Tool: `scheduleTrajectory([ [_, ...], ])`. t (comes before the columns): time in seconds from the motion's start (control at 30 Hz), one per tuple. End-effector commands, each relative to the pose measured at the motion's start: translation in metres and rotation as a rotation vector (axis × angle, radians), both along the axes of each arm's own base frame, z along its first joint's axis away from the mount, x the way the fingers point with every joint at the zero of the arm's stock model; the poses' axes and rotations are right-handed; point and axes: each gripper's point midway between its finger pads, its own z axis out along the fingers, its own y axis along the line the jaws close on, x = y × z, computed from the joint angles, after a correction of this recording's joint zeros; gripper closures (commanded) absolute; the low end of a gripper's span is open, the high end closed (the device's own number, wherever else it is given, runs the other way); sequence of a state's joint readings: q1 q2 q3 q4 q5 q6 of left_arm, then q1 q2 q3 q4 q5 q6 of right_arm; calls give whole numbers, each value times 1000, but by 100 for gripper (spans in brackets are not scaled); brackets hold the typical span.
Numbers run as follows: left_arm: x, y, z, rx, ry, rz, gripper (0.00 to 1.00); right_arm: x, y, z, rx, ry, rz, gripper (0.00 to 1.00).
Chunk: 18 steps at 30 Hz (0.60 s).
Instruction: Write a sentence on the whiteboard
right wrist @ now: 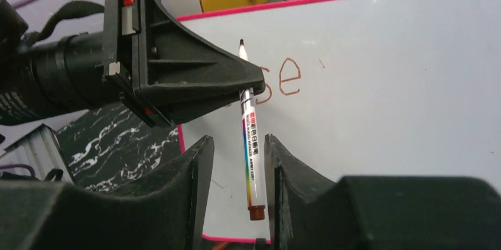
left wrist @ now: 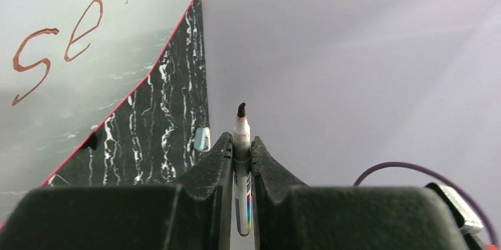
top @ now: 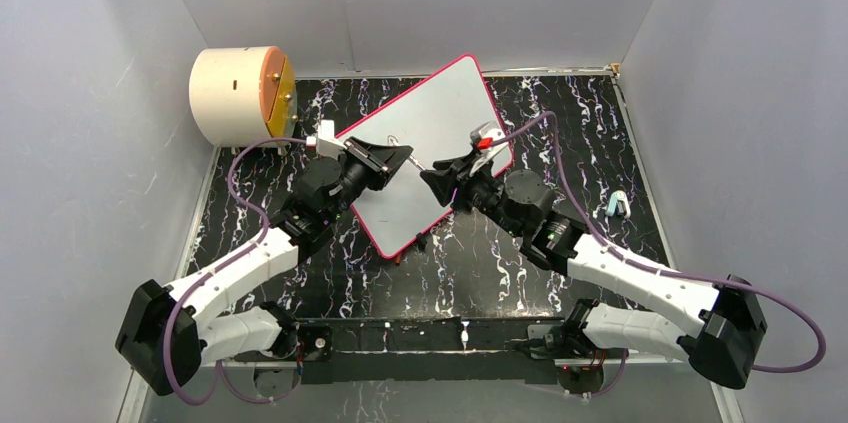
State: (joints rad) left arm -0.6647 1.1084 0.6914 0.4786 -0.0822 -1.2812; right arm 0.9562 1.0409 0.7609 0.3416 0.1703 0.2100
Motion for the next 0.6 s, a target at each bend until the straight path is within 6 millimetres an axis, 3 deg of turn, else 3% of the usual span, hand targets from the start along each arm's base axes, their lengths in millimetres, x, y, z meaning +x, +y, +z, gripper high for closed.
scheduleTrajectory([
  [0.0, 1, 11, 27, -132, -12, 57, 100, 2, -5, 47, 224, -42, -43, 50],
  [0.3, -1, 14, 29, -237, 55, 82, 100, 9, -2, 33, 266, 7, -71, 45],
  [0.57, -2, 7, 26, -268, 98, 61, 100, 8, 11, 28, 267, 30, -28, 49],
])
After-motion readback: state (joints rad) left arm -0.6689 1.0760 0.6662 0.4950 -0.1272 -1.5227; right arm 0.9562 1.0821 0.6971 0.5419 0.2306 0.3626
